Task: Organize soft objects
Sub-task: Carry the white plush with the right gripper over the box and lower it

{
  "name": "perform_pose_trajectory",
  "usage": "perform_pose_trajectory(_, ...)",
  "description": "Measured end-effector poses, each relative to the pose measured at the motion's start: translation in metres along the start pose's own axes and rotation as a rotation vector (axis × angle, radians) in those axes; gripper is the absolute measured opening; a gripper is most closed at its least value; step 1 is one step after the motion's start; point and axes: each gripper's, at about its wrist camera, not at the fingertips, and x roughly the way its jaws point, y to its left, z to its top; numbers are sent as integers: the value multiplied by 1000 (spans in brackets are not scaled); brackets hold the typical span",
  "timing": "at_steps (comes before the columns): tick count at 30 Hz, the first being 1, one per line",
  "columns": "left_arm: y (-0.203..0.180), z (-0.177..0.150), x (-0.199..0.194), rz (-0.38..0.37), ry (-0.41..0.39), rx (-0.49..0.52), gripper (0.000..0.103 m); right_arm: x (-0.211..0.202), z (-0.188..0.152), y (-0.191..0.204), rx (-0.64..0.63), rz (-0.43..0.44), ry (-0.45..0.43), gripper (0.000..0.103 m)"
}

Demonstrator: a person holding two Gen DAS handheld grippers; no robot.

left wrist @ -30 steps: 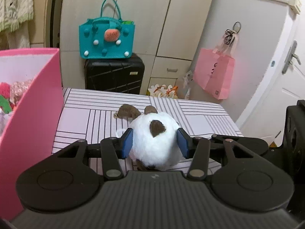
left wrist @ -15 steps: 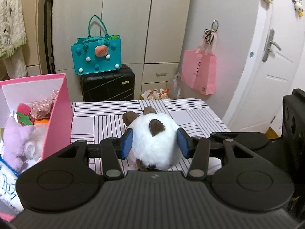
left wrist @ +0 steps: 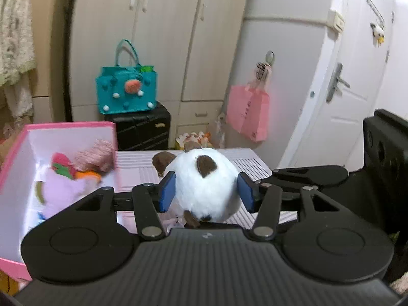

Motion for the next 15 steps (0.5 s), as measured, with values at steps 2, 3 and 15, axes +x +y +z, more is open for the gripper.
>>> perform_pose_trajectory(2,13,4,-13,17,-1,-22,50,7,12,13,-32,17,9,59)
perform_pose_trajectory(3,21,7,-20,32,6,-32,50,12,18,19,-47,33,15,59)
perform_pose_trajectory(15,104,11,-36,184,126,-194,57,81,55,49,24,310,142,59)
